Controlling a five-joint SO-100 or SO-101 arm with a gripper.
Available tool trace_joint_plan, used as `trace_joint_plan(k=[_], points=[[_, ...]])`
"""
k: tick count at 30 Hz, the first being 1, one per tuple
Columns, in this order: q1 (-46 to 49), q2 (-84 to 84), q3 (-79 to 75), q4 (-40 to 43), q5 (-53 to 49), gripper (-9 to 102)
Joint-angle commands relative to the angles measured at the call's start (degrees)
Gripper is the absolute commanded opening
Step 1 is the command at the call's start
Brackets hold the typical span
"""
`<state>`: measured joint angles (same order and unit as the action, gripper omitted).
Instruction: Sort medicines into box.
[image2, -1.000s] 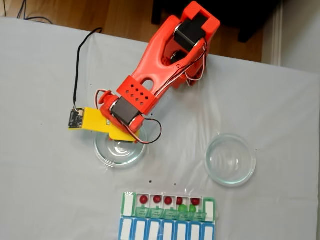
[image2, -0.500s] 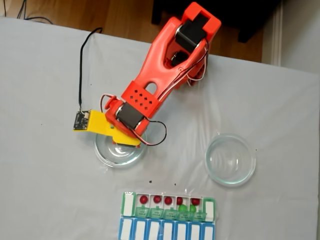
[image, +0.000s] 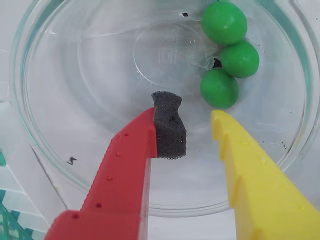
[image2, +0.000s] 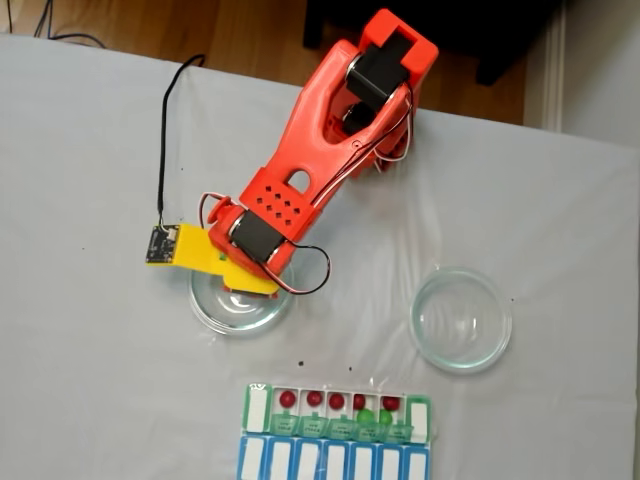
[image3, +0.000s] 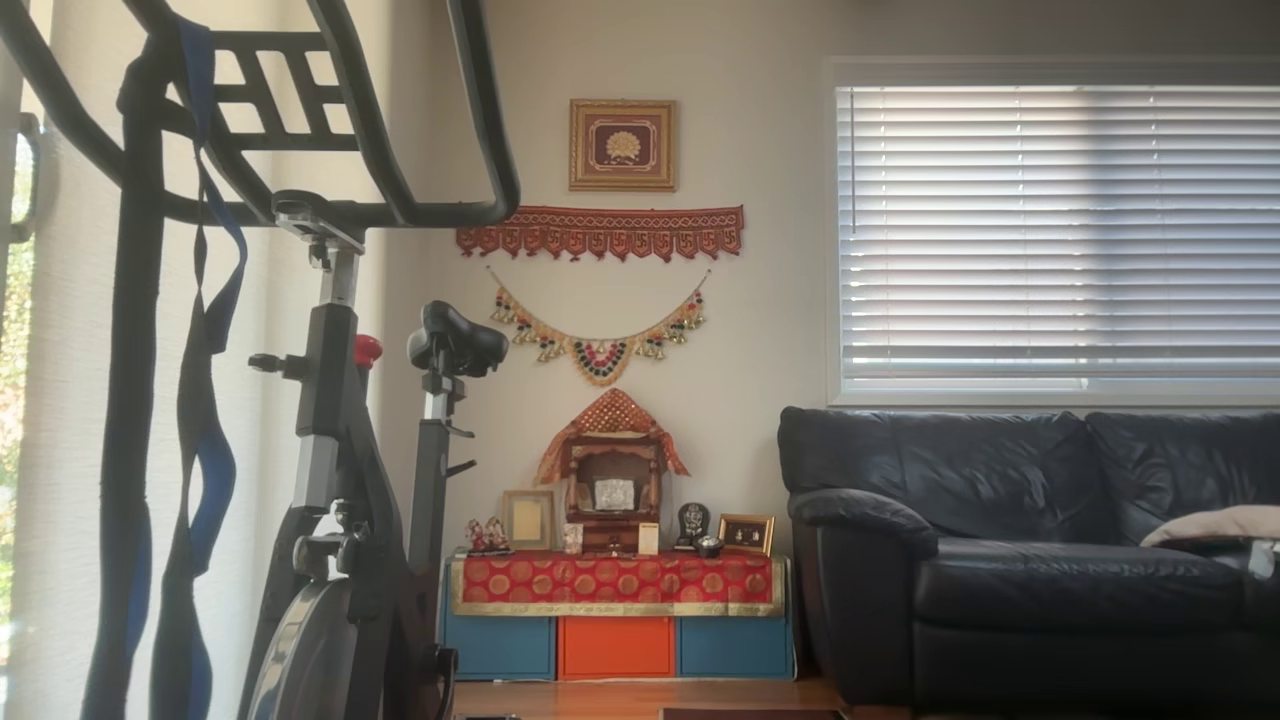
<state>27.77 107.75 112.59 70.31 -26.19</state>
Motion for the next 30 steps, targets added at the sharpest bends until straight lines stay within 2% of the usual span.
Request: trace_joint_plan(k=[1,7,14,30], points=[[0.2,1.0,-1.4,-1.0,-0.3,12],[0.6,0.3,-1.5,-0.4,-0.4,18],[1.1,2.5,-2.2,4.1,-1.4,24],[2.8,0.7,-1.4,3.4,-2.7,26]])
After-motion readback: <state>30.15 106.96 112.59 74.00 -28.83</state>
